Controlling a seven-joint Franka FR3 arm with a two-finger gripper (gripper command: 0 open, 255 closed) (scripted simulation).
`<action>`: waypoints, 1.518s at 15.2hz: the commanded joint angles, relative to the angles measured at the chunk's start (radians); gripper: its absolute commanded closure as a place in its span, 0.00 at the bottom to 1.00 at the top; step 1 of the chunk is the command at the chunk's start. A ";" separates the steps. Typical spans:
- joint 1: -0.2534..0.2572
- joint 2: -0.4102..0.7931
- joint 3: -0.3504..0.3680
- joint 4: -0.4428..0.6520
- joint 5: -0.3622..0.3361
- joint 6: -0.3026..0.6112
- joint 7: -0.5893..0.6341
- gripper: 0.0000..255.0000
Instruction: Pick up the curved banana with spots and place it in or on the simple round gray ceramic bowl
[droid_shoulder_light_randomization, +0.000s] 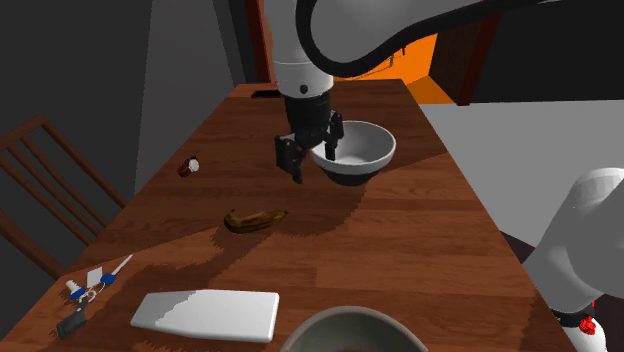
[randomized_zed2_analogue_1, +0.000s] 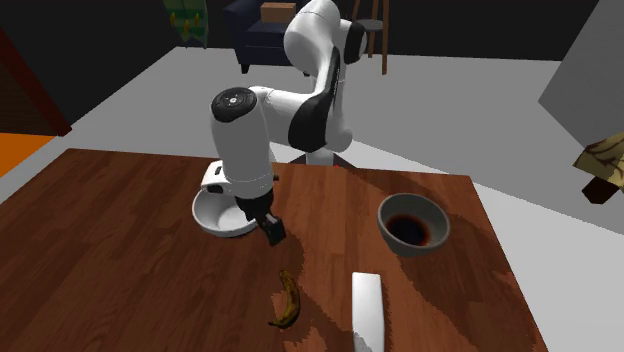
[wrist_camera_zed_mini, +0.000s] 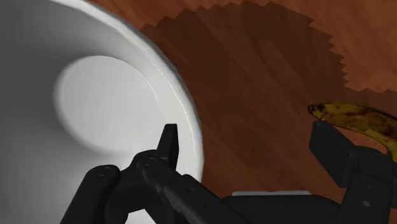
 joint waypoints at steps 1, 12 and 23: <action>0.014 0.077 0.032 0.059 -0.021 0.012 0.045 0.00; 0.169 0.529 0.113 0.538 -0.211 -0.076 0.240 0.00; 0.177 0.559 0.108 0.474 -0.225 0.015 0.252 0.00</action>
